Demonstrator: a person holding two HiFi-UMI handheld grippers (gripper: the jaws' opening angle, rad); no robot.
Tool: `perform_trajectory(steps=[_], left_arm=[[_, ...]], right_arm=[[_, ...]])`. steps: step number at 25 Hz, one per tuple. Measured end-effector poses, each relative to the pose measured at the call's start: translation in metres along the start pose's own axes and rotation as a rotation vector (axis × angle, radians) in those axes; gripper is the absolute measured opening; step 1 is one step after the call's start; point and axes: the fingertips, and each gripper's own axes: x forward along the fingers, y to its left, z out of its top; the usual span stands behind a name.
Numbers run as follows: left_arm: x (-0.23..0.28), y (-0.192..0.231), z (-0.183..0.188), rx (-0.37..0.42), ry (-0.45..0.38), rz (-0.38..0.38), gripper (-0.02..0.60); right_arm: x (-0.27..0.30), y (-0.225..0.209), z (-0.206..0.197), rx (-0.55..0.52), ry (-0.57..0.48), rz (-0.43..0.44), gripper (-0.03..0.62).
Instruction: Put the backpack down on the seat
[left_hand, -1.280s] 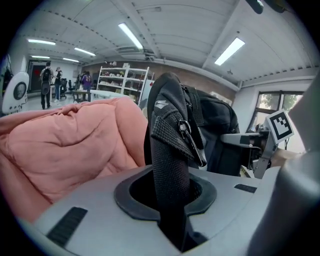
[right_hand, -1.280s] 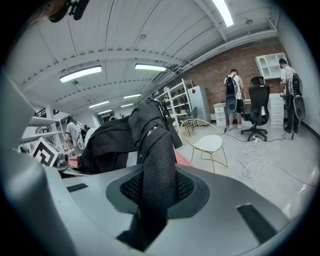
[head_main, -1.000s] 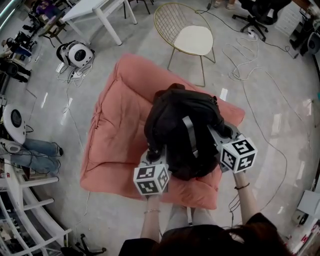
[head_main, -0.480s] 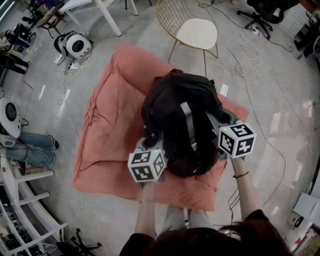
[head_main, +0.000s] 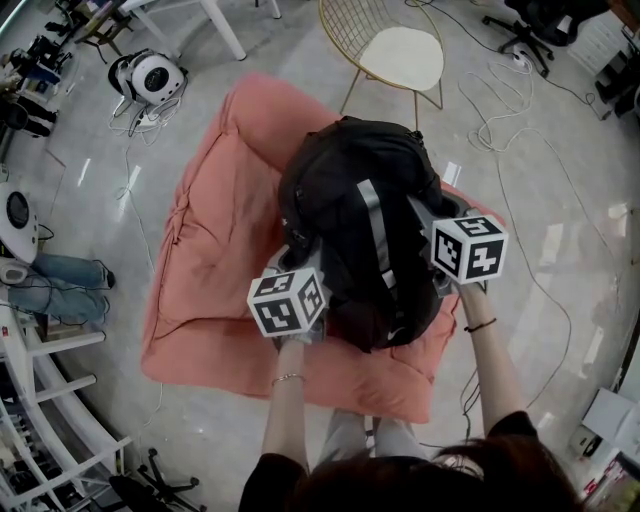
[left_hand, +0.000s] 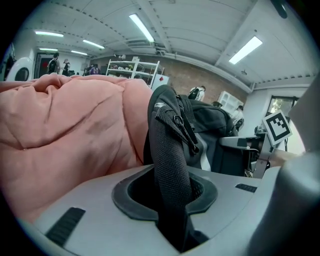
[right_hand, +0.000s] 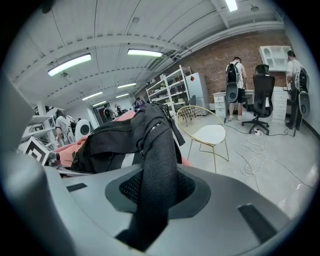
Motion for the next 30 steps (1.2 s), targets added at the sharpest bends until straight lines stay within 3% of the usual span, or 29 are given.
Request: perform_trajectory(steps=[16,23,30], left_arm=[[0.031,0.026,0.014,-0.118,-0.029,-0.010,0.180],[0.032,0.032,0.015,-0.099,-0.032,0.023,0.280],[0.018,0.033,0.019,-0.078,-0.056,0.067,0.322]], right_arm=[[0.046,-0.020,0.007,0.059,0.035,-0.072,0.160],[0.051,-0.019,0.006,0.060,0.033,-0.111,0.230],[0.039,-0.020,0.015,0.077,-0.018,-0.124,0.249]])
